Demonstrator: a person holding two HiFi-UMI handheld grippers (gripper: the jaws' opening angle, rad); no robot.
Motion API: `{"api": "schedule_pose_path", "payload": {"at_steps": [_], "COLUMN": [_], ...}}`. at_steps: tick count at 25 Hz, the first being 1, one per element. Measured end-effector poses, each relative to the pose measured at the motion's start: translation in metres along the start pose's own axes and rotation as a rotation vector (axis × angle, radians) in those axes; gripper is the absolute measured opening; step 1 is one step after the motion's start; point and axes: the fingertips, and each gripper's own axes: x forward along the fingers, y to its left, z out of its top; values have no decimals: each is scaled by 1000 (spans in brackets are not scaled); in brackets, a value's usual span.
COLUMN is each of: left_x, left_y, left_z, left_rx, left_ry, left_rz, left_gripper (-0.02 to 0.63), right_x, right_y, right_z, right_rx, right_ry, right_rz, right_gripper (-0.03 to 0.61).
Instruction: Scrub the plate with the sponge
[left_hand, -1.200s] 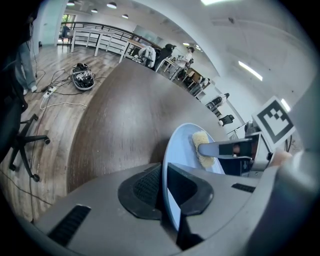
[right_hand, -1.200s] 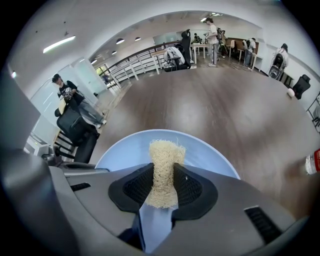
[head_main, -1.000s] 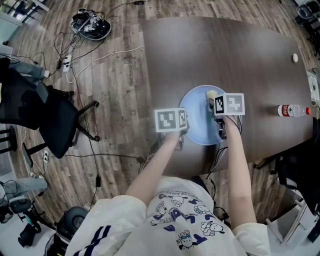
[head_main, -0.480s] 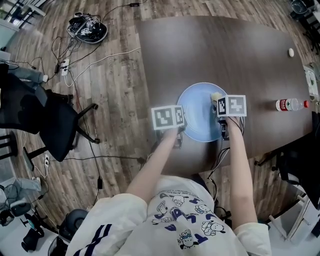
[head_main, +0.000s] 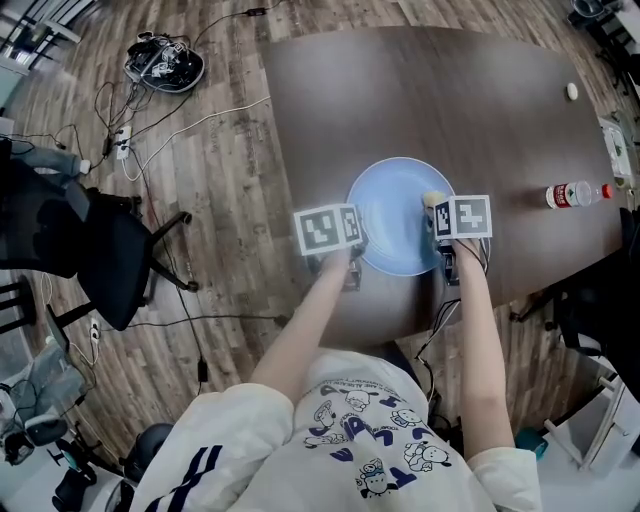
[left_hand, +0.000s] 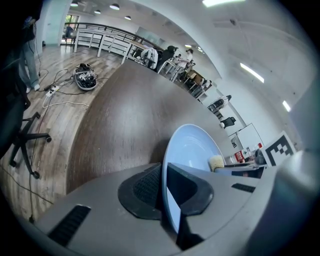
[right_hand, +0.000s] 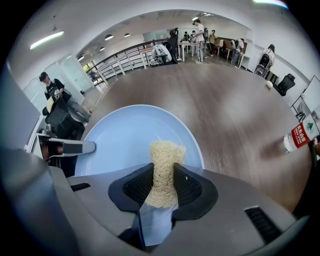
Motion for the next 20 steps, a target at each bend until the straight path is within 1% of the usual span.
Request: {"api": "schedule_pose_path", "payload": {"at_steps": [5,12,20], "left_x": [0,-1,-1], "left_y": [1,1,0], "left_z": [-1,1,-1], "left_rx": [-4,-19,1], "left_ry": [-5,-9,-5], "left_rz": [-1,-4,-2], "left_gripper": [31,31,31], "right_x": [-4,-11,-15], "right_y": [-1,7,23], "right_z": [-14,-32,-50], "right_rx": [-11,22,24], "right_ry": [14,29,41], "right_rz": [-12,7,28], "right_gripper": [120,120,120]}}
